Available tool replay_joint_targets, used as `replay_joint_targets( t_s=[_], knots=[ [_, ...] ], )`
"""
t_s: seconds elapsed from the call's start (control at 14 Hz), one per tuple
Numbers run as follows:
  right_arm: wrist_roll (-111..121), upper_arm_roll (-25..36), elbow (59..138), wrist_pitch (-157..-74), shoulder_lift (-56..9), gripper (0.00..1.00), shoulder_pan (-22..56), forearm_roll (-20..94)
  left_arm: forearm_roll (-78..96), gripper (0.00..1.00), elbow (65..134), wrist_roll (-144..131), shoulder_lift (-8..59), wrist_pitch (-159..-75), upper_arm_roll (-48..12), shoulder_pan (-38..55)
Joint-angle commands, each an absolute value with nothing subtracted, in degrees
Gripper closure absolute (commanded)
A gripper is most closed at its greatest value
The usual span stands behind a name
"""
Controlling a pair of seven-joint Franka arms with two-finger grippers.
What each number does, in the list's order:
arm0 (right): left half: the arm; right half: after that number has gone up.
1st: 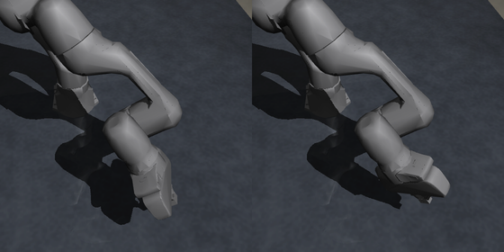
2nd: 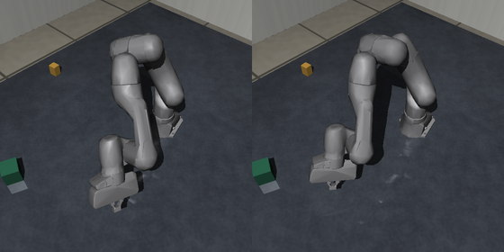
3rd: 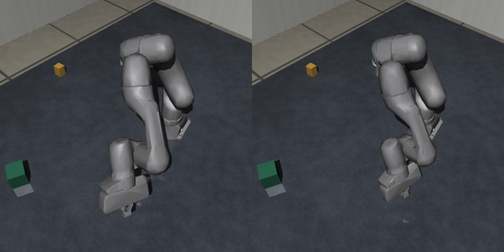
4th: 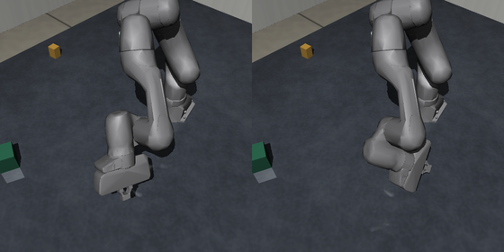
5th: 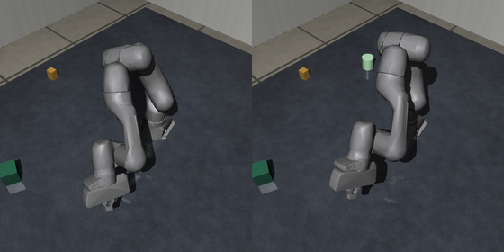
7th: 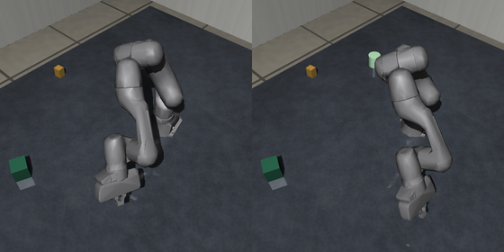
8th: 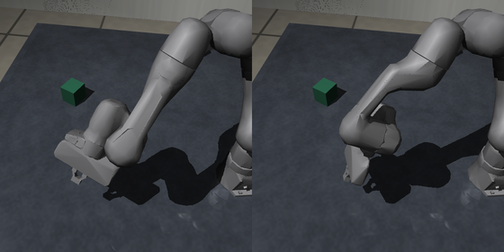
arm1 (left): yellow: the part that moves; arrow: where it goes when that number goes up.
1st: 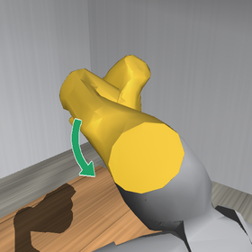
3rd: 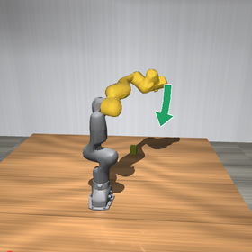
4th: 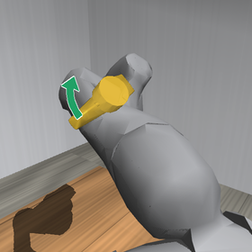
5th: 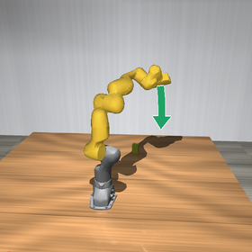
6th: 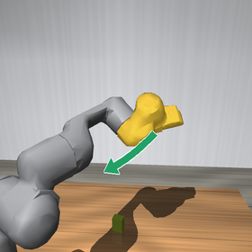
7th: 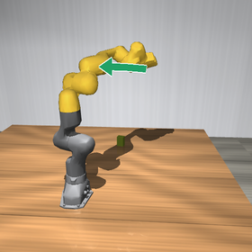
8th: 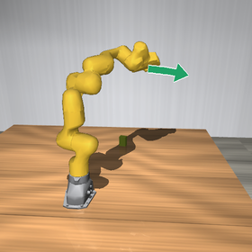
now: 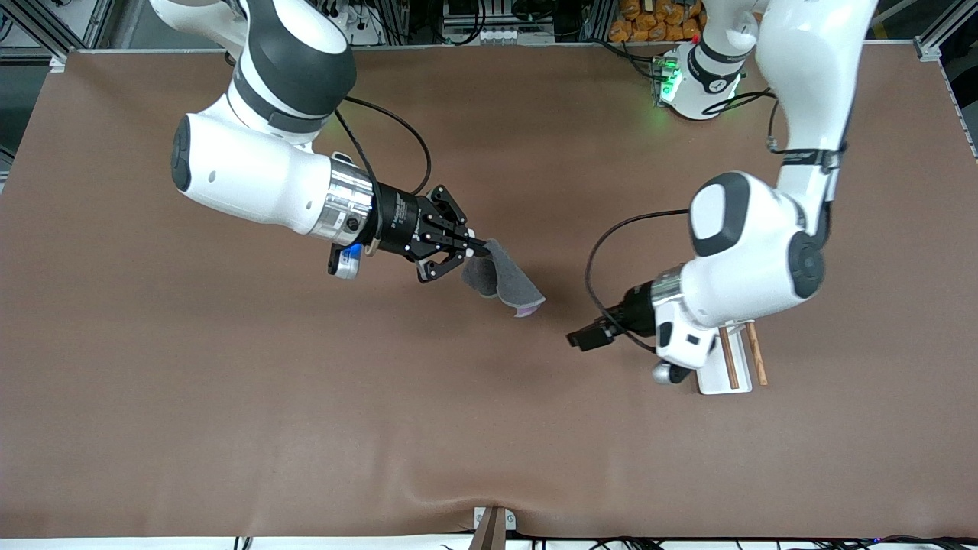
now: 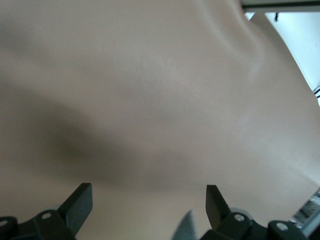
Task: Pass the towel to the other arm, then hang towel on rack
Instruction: 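Grasp the hanging towel with the left gripper beside the right gripper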
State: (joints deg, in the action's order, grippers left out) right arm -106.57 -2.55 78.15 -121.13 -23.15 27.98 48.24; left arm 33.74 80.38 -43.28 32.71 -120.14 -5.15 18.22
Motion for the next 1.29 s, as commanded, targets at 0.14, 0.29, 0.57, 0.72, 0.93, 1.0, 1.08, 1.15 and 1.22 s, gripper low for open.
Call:
replay_joint_targets(
  t_s=[0.14, 0.29, 0.57, 0.72, 0.93, 1.0, 1.08, 1.15, 1.22],
  knots=[
    [-107.67, -1.85, 76.82, -123.40, -24.26, 1.00, 29.44, 49.31, 39.27, 0.10, 78.84, -50.70, 35.15, -120.06, -4.83, 19.68],
    [-107.67, -1.85, 76.90, -123.40, -24.26, 1.00, 29.44, 49.31, 42.35, 0.26, 78.75, -51.50, 36.38, -120.41, -4.92, 20.21],
    [-107.58, -1.85, 76.90, -123.40, -24.26, 1.00, 29.71, 49.22, 48.33, 0.33, 78.57, -51.94, 37.26, -120.67, -4.83, 20.13],
    [-107.58, -1.85, 76.90, -123.49, -24.34, 1.00, 29.88, 49.13, 48.69, 0.36, 78.57, -52.99, 37.53, -120.76, -4.83, 20.13],
    [-107.58, -1.85, 76.90, -123.49, -24.52, 1.00, 29.97, 49.13, 51.06, 0.43, 78.49, -54.40, 37.62, -120.76, -4.83, 20.48],
    [-107.58, -1.85, 76.90, -123.40, -24.52, 1.00, 29.97, 49.22, 51.33, 0.43, 78.49, -54.67, 37.62, -120.76, -4.83, 20.48],
    [-107.58, -1.85, 76.90, -123.40, -24.52, 1.00, 29.97, 49.13, 51.33, 0.43, 78.57, -54.93, 37.62, -120.76, -4.83, 20.57],
    [-107.58, -1.85, 76.90, -123.40, -24.52, 1.00, 29.97, 49.13, 51.42, 0.43, 78.66, -54.93, 37.62, -120.76, -4.83, 20.65],
    [-107.58, -1.85, 76.90, -123.40, -24.52, 1.00, 29.97, 49.04, 51.50, 0.43, 78.75, -54.93, 37.62, -120.76, -4.83, 20.57]
  ],
)
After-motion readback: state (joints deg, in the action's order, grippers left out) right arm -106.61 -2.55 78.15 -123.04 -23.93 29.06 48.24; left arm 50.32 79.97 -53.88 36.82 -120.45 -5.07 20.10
